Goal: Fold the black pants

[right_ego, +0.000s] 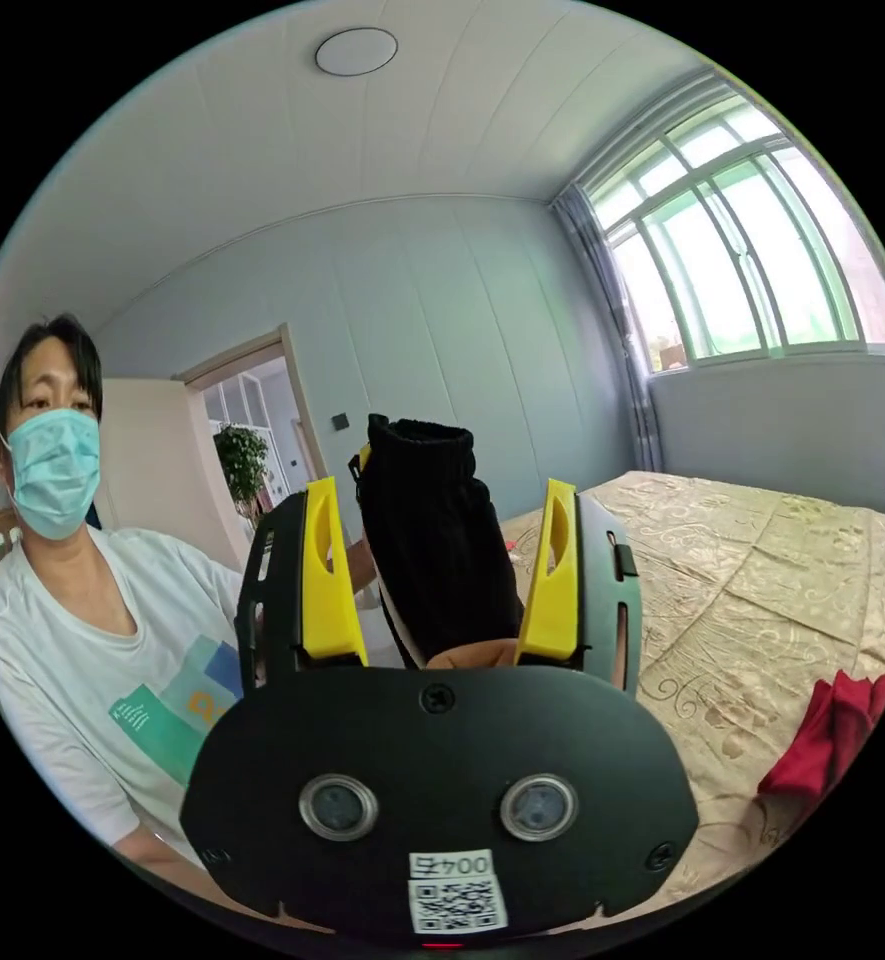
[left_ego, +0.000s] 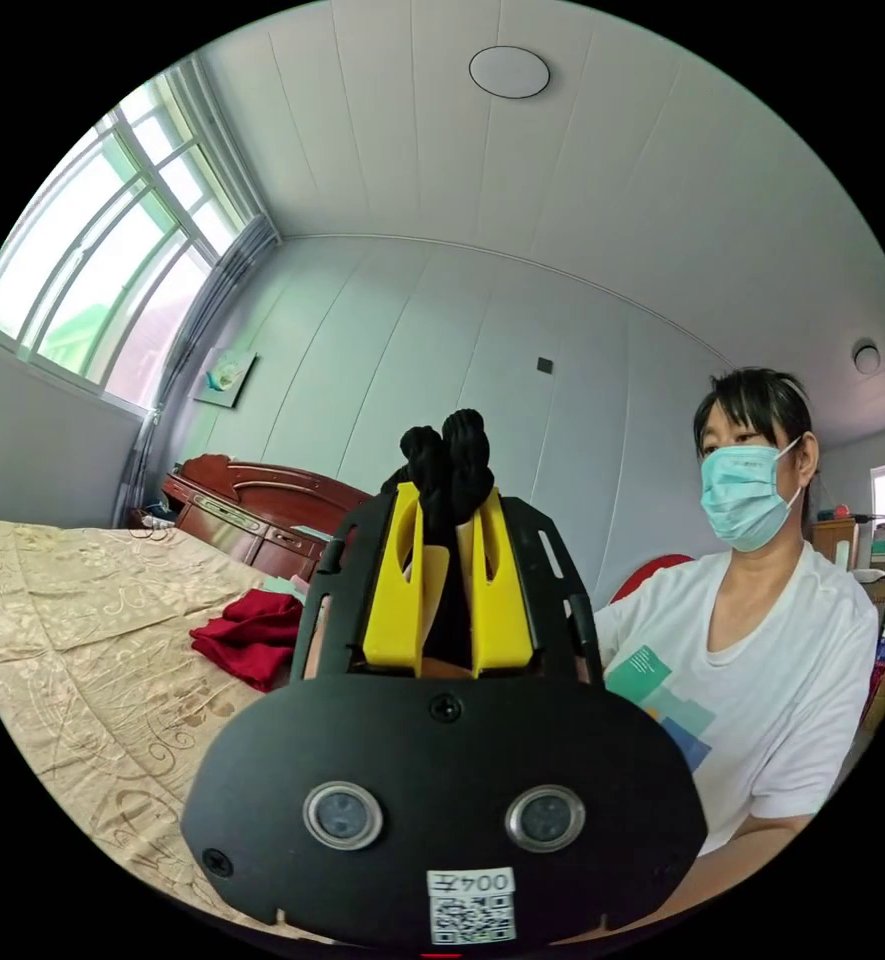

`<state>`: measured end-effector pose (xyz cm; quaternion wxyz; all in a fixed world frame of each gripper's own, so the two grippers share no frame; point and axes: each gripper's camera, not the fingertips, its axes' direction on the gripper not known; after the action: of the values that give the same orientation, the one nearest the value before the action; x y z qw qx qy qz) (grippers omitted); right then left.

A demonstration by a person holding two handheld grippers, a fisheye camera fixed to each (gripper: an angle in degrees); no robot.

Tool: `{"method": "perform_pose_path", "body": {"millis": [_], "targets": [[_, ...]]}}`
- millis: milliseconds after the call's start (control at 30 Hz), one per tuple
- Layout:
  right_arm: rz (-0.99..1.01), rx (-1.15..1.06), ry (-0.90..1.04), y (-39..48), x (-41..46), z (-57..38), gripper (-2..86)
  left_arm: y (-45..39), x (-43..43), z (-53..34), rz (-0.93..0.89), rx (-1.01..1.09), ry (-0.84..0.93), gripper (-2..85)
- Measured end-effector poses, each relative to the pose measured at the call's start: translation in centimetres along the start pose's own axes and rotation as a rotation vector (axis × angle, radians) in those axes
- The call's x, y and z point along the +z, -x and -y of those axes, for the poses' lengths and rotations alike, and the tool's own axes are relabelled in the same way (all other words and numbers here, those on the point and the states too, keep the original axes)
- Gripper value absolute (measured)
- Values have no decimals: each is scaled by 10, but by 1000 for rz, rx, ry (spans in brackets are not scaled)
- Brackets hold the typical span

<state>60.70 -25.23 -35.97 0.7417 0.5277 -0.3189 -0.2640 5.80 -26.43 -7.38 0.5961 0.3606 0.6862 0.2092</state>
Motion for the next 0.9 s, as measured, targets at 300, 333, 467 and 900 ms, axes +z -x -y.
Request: {"method": "perform_pose_path", "body": {"millis": [300,333,467,900], "targets": [[95,-153,228,21,30,85,173,-31,42,26,-59,37,86,73],[101,-171,233,22,28,91,153,-30,46,29,-55,26,88,72],[57,-173,301,21,20,158,77,-22,54,47,-18,-20,74,71],[-627,-477,263,250,-84,578,60,-187,147,379,305,374,89,68]]}}
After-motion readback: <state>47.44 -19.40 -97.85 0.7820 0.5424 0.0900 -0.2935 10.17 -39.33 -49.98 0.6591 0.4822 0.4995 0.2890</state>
